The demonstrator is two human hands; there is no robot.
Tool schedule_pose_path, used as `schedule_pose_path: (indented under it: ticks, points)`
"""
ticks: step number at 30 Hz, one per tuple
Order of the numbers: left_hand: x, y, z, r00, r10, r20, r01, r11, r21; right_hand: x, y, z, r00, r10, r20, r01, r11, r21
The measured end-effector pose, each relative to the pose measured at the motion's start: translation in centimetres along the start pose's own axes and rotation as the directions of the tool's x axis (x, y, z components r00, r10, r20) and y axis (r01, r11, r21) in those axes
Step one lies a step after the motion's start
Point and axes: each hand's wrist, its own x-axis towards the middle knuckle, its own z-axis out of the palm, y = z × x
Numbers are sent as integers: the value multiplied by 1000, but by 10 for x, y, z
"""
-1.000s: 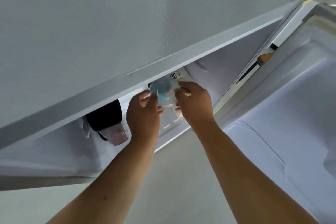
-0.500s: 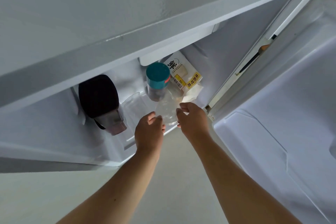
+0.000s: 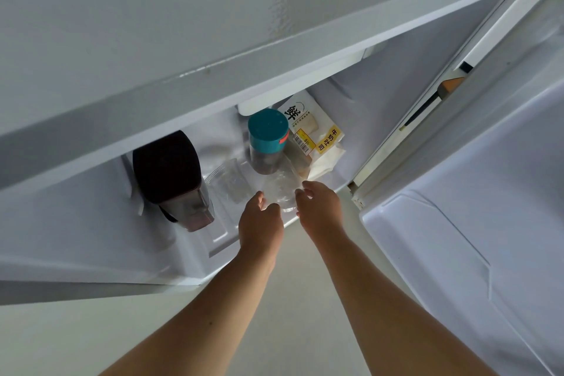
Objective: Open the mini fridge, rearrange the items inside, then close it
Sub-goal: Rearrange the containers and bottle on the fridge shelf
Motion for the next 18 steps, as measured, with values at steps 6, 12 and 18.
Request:
schedule_pose_path:
  ticks: [6, 12, 18]
  points:
    - [0, 4, 1, 1000, -15, 25, 13, 999, 47, 0, -1, 3, 999, 38, 28, -39, 997, 61]
    - [1, 3, -2, 999, -45, 14, 45, 999, 4, -5, 7, -2, 999, 9, 33, -12, 996, 88]
    - [-11, -3, -12, 998, -56, -5, 55, 993, -107, -12, 22, -5, 1000, -11, -19, 12, 998, 59]
